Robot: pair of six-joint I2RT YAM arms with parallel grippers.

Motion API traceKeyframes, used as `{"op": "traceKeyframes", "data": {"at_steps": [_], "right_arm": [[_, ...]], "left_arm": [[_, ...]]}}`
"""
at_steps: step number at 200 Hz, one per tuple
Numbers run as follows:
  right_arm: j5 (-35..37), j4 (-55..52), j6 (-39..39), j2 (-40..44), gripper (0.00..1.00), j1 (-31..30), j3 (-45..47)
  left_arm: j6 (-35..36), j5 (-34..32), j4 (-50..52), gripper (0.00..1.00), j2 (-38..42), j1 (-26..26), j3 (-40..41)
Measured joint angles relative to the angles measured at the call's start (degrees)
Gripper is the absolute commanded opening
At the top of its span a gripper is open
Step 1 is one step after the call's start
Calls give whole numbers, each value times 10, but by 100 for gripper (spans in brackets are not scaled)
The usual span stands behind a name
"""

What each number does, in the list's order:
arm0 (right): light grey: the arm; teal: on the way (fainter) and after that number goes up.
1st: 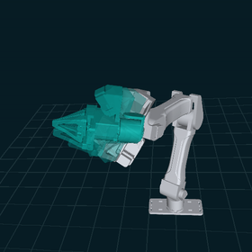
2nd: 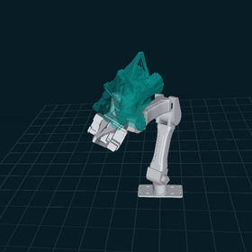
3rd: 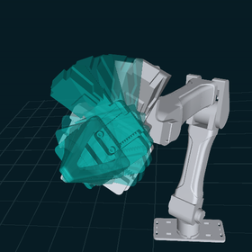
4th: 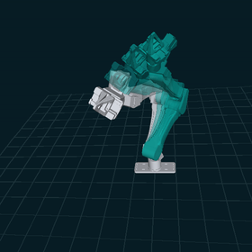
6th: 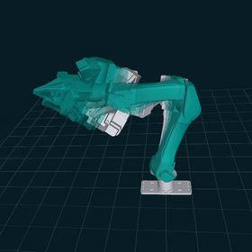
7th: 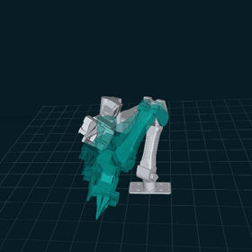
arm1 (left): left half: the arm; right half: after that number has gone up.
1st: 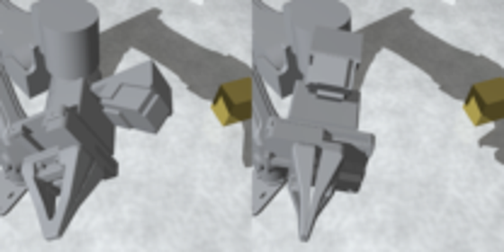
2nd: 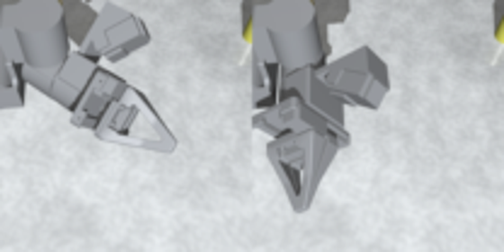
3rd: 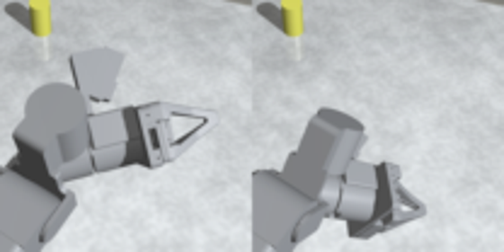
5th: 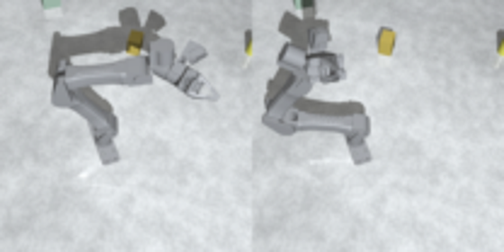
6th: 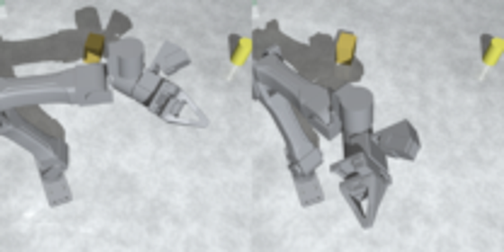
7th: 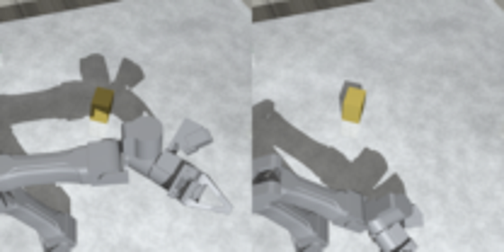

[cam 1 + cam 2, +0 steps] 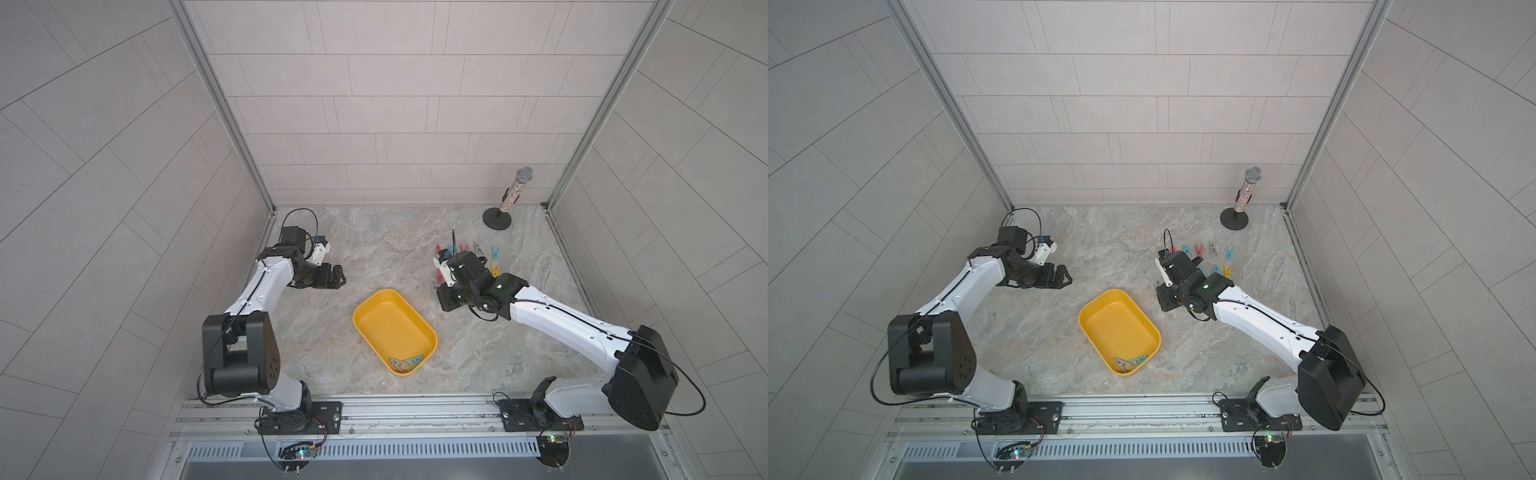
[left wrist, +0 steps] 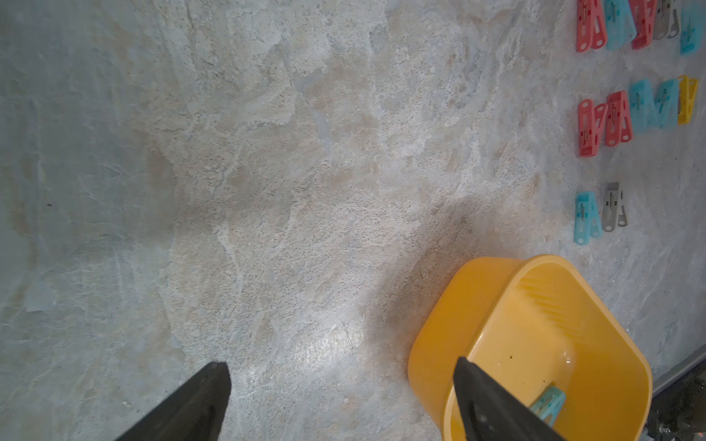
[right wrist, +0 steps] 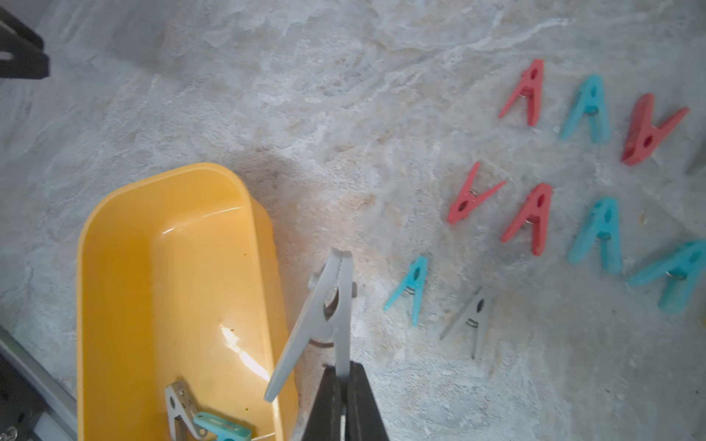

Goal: Take the clothespins out of the storage box
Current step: Place the clothespin at the center of the board.

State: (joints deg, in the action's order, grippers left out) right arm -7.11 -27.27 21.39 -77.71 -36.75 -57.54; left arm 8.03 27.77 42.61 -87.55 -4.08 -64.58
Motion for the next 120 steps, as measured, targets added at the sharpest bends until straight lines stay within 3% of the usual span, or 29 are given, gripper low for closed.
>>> {"op": "traceKeyframes", "data": {"at_steps": [120], "right_arm": [[-17,-45,12,30,0,156,92]], "left_arm": [[0,-35,0,99,0,0,0]]}}
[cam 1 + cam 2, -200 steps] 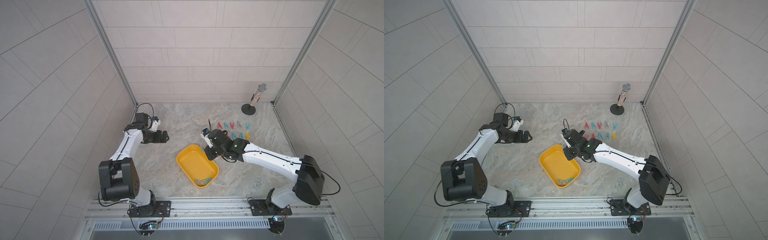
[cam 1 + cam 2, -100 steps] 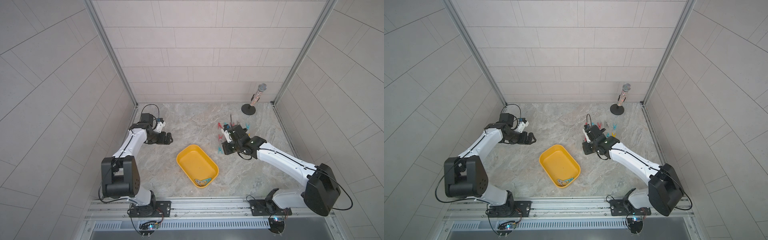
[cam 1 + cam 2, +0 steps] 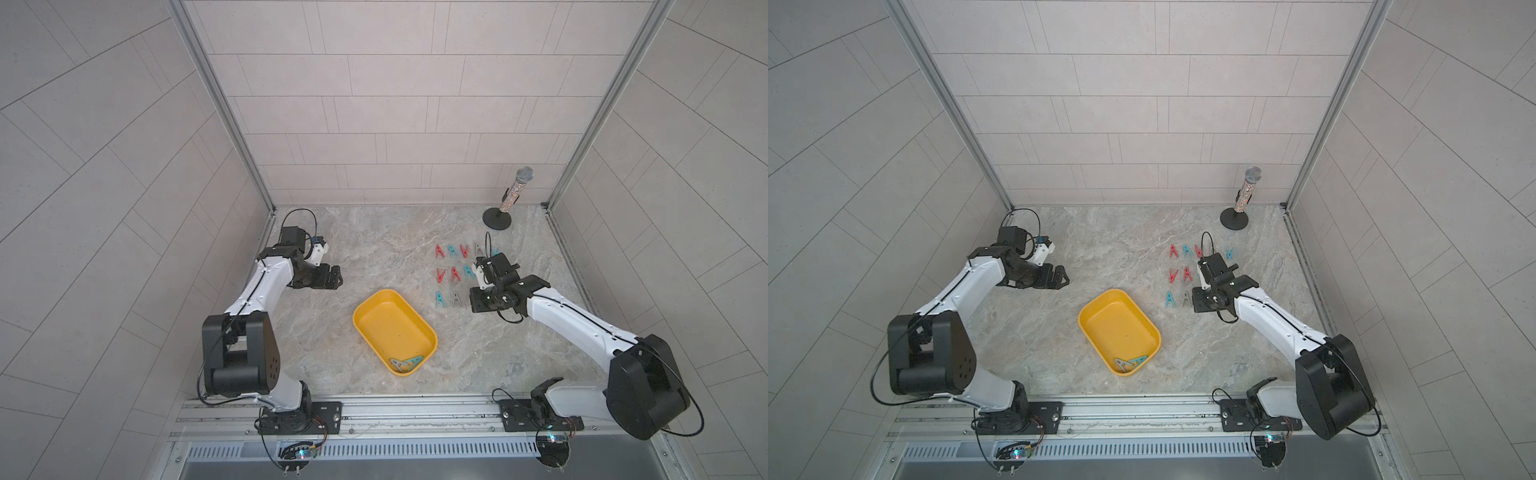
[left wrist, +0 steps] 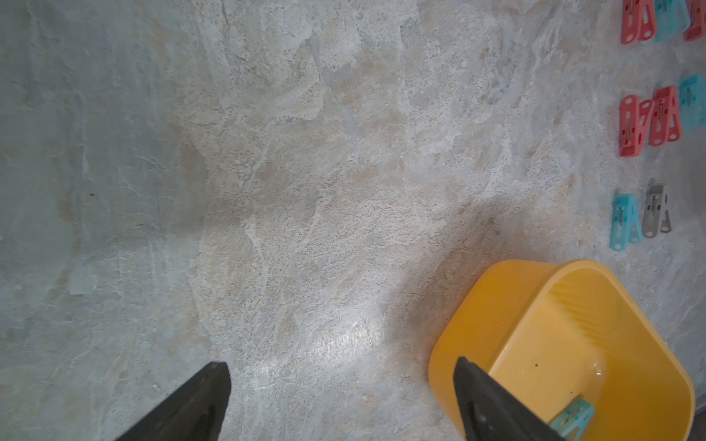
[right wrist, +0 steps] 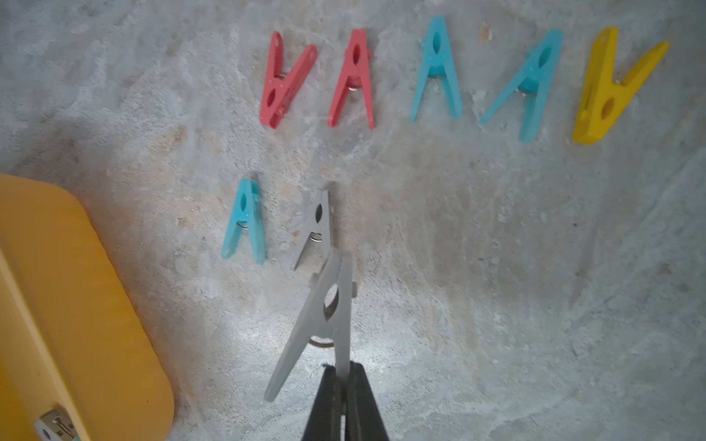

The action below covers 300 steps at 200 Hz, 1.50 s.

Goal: Take the clothespins out of the storage box
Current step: Place the clothespin at the center of the board.

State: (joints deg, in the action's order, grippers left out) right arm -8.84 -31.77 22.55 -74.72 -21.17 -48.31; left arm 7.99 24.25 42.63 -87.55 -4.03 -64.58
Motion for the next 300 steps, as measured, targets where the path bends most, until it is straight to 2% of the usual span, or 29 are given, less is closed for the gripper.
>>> {"op": "traceKeyframes", "data": {"at_steps": [92,235,300], "right_arm": [[-10,-3,-11,-9,0,55,19],[-25,58,-27,-144,0,59,-7],[-25,61,-30,-170,1,58,-25]], "left_arm": [[0,-4,0,99,0,0,0],[0,-14,0,99,0,0,0],[0,-16,0,99,0,0,0]]}}
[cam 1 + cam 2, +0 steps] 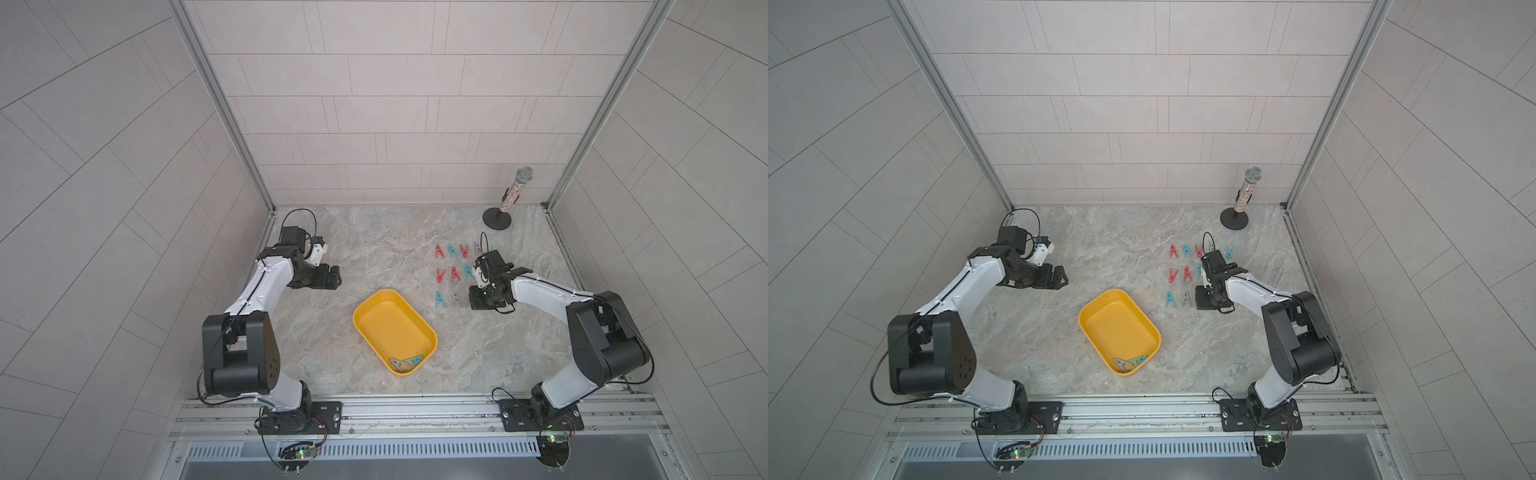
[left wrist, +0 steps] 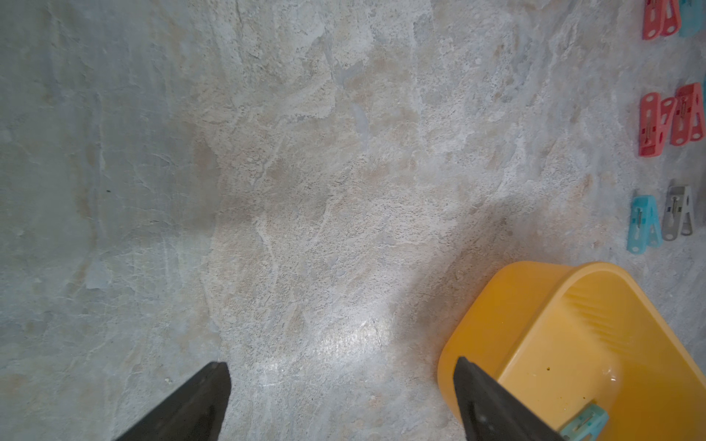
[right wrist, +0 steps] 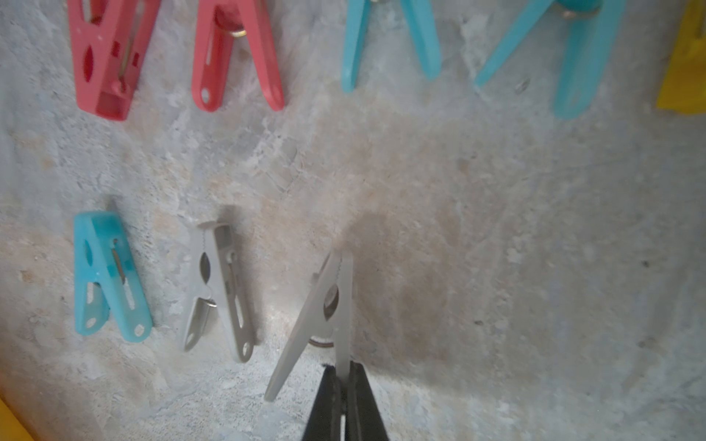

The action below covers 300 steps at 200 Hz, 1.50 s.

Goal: Take the clothespins out of the storage box
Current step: Place the clothespin at the center of the board.

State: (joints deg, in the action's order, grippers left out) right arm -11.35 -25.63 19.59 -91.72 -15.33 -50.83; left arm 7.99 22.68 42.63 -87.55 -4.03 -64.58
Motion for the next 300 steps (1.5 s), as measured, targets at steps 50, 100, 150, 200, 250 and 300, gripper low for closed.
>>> {"op": "traceKeyframes", "data": {"at_steps": [50,100,150,200,250,300], "right_arm": [[7,-3,-1,-13,8,0,-5],[13,-4,1,-15,20,-2,-7],[14,-19,2,22,31,-10,-7],[-7,-28,11,157,36,-18,-8],[-48,-2,41,204,36,-75,-8],[-54,30,61,189,35,-119,-5]], "left_arm": [[0,0,0,99,0,0,0],[0,0,0,99,0,0,0],[0,0,0,99,0,0,0],[1,0,3,99,0,0,-1],[57,2,39,99,14,10,-31],[141,-8,87,96,19,116,-38]]}}
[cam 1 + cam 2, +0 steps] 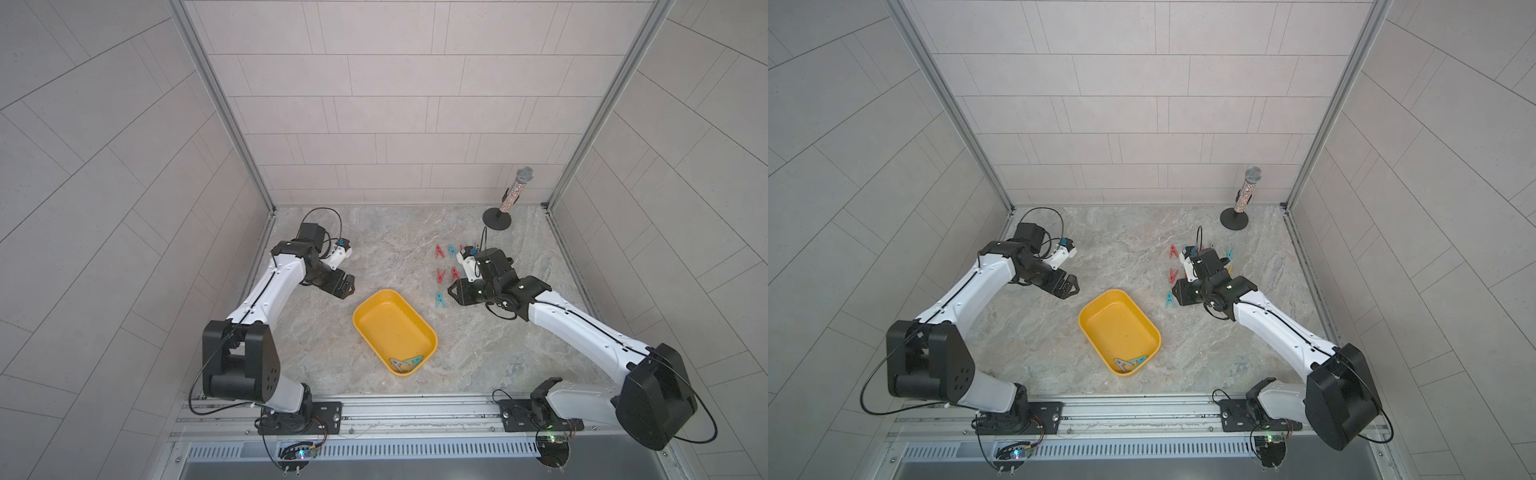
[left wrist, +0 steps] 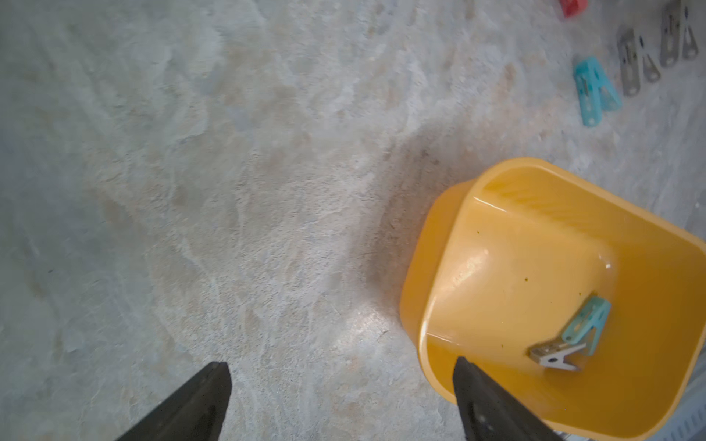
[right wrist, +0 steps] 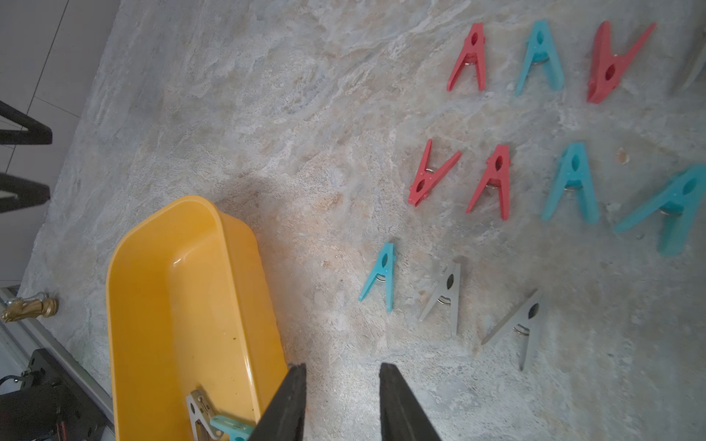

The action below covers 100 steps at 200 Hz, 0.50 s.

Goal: Take the clothespins out of the storage box
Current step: Place the clothespin at the center of the board, then adjust the storage box at the center of the board.

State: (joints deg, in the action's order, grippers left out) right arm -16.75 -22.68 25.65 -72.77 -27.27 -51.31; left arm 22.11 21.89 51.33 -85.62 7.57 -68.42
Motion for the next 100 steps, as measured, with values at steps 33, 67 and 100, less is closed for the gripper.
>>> {"op": "traceKeyframes", "data": {"at_steps": [33,67,100], "right_arm": [[0,6,5,-14,35,0,5],[0,5,5,-14,35,0,5],[1,5,5,-14,34,0,7]], "left_arm": [[11,-13,-3,85,-7,63,1],[19,-26,-16,74,-44,101,2],[19,-40,-26,70,-83,140,2]]}}
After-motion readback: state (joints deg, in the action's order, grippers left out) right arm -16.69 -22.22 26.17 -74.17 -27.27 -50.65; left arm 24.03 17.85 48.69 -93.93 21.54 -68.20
